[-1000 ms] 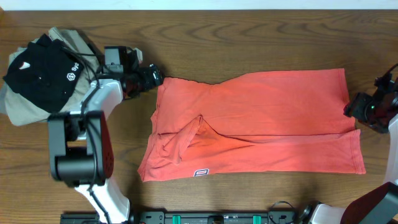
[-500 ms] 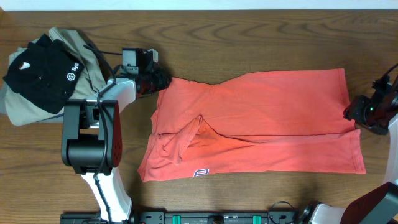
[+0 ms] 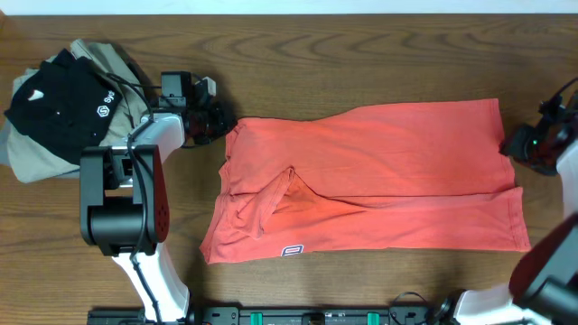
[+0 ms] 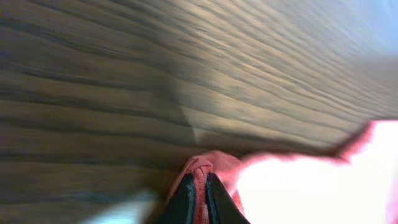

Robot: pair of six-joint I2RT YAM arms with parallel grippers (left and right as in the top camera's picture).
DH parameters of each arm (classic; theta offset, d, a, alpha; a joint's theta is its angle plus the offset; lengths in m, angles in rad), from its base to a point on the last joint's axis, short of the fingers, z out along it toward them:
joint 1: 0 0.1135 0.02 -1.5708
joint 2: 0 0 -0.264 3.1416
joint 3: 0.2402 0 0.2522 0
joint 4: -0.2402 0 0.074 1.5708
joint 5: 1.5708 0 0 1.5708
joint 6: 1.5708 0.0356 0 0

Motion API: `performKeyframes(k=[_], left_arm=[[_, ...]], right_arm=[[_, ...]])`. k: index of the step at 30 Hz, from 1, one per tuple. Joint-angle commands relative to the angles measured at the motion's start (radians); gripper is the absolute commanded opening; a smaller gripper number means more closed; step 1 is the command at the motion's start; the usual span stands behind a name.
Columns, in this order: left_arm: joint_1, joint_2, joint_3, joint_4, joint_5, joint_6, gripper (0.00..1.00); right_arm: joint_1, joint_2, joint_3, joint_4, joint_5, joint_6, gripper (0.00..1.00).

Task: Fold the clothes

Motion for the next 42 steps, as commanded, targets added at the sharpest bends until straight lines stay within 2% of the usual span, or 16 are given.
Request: performKeyframes(k=[1, 2, 7, 11, 19, 24, 30, 33, 34, 35, 36, 37, 42], left_arm=[[0.000, -0.056, 0.013, -0.008, 0.169, -0.001, 0.06], [-0.001, -0.061, 0.013, -0.015, 0.180, -0.001, 0.06], [-0.001, -0.069, 0.013, -0.078, 0.177, 0.000, 0.06], [-0.002, -0.069, 0.012, -0.082, 0.174, 0.000, 0.06], [-0.002, -0.069, 0.012, -0.112, 0.085, 0.003, 0.06], [-0.002, -0.069, 0.011, -0.130, 0.068, 0.012, 0.06], [-0.001, -0.069, 0.011, -0.130, 0.069, 0.012, 0.06], [-0.002, -0.069, 0.011, -0.130, 0.069, 0.012, 0.06], [-0.002, -0.069, 0.011, -0.130, 0.068, 0.012, 0.06], [-0.001, -0.069, 0.011, -0.130, 0.068, 0.012, 0.07], [-0.001, -0.069, 0.011, -0.130, 0.068, 0.012, 0.06], [-0.001, -0.069, 0.011, -0.130, 0.068, 0.012, 0.06], [0.000, -0.072, 0.013, -0.130, 0.069, 0.012, 0.06]], right_arm=[[0.039, 0.082, 0.013, 0.127, -0.059, -0.024, 0.61], [0.048, 0.107, 0.013, 0.177, -0.060, -0.024, 0.64], [0.101, 0.248, 0.028, 0.373, -0.045, -0.024, 0.66], [0.129, 0.346, 0.037, 0.516, 0.049, 0.021, 0.67], [0.139, 0.414, 0.038, 0.747, 0.133, 0.029, 0.69], [0.145, 0.418, 0.038, 0.827, 0.132, 0.029, 0.65], [0.165, 0.465, 0.037, 0.814, 0.140, 0.029, 0.62], [0.167, 0.488, 0.037, 0.799, 0.147, 0.037, 0.50], [0.167, 0.492, 0.037, 0.794, 0.148, 0.040, 0.41], [0.167, 0.492, 0.037, 0.786, 0.149, 0.051, 0.27], [0.167, 0.493, 0.037, 0.781, 0.148, 0.062, 0.06], [0.167, 0.491, 0.038, 0.777, 0.147, 0.074, 0.01], [0.161, 0.428, 0.039, 0.688, 0.148, 0.117, 0.01]])
